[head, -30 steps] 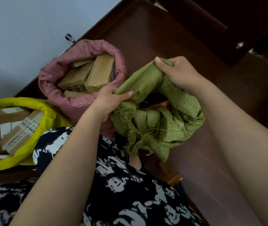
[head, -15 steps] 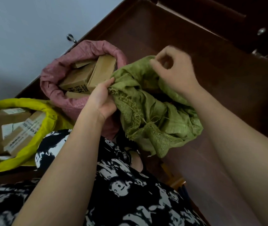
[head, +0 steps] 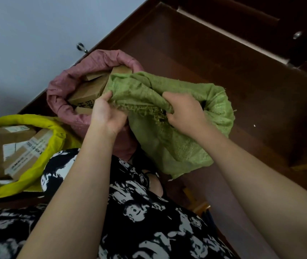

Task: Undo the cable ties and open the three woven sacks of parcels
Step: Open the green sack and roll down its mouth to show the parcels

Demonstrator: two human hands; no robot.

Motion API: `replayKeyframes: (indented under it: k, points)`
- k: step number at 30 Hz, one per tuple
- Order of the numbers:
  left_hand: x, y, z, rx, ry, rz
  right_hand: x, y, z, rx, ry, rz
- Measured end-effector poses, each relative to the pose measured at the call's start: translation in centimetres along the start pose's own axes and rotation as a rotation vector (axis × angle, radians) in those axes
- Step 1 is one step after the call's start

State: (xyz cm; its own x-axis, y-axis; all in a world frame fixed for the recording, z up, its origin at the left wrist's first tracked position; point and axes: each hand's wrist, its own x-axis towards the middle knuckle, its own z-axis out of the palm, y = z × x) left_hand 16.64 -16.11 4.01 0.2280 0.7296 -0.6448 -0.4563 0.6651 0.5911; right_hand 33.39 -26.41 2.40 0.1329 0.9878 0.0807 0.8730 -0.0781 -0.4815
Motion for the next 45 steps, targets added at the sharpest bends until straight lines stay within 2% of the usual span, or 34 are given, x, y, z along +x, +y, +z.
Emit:
replayKeyframes:
  k: [2, 4, 7, 10, 12, 14, 16, 17, 19, 21, 23, 27, 29, 30, 32, 34, 38, 42, 45]
  points:
    - [-1.1, -0.7, 0.3, 0.309, 0.043, -0.030, -0.4, -0.1, 0.2, -0.075, 0.028, -0.019]
    - [-2.5, -1.6, 0.6, 0.511, 0.075, -0.149, -0.6, -0.3, 0.2, -0.129, 0.033, -0.069]
    - [-3.5, -4.0, 1.7, 0.448, 0.018, -0.361, -0.7, -1.1, -0.3, -0.154, -0.029, -0.197]
    - [-3.6, -5.7, 2.7, 0.320, 0.030, -0.371, -0.8, -1.4, -0.5, -0.035, -0.168, -0.199]
    - [-3.0, -5.9, 2.6, 0.253, 0.082, -0.318, -1.1, -0.9, -0.7, 0.167, -0.195, -0.024]
    - [-2.6, -5.7, 2.1, 0.186, 0.117, -0.277, -1.5, 0.3, -0.6, 0.236, -0.086, 0.179]
    - [-2.8, -5.4, 1.5, 0.122, 0.119, -0.264, -2.1, 2.2, -0.4, 0.002, 0.016, 0.371]
    - [-2.9, -5.4, 1.4, 0.107, 0.116, -0.252, -2.4, 2.9, -0.4, -0.075, 0.004, 0.486]
    - [-3.2, -5.3, 1.3, 0.092, 0.116, -0.231, -3.1, 3.6, -0.9, -0.059, -0.136, 0.725]
    - [-3.4, -5.3, 1.4, 0.057, 0.117, -0.232, -3.7, 3.4, -1.6, 0.059, -0.300, 0.899]
    - [-3.6, -5.4, 1.5, 0.009, 0.123, -0.243, -4.0, 2.8, -2.0, 0.348, -0.363, 1.064]
    - [-3.9, -5.8, 1.8, -0.040, 0.141, -0.255, -4.1, 4.7, 1.0, 1.106, -0.179, 1.373]
    - [-4.0, -5.7, 1.7, -0.042, 0.150, -0.267, -4.4, 9.2, 5.4, 1.366, -0.090, 1.383]
    - [-4.0, -5.7, 1.6, -0.035, 0.154, -0.272, -4.7, 10.5, 6.7, 1.451, 0.030, 1.382]
    - [-3.9, -5.5, 1.2, -0.025, 0.180, -0.266, -4.6, 8.5, 4.4, 1.527, 0.197, 1.441]
    - [-3.4, -5.2, 0.8, -0.035, 0.206, -0.254, -4.5, 6.8, 1.4, 1.494, 0.308, 1.489]
    - [-2.6, -4.6, 0.5, -0.100, 0.229, -0.205, -4.7, 7.9, -1.3, 1.711, 0.550, 1.517]
    - [-2.4, -4.2, 0.4, -0.173, 0.225, -0.079, -5.1, 7.1, -2.9, 1.768, 0.665, 1.498]
    - [-2.3, -3.8, 0.2, -0.221, 0.203, -0.016, -5.2, 6.3, -3.3, 1.838, 0.637, 1.347]
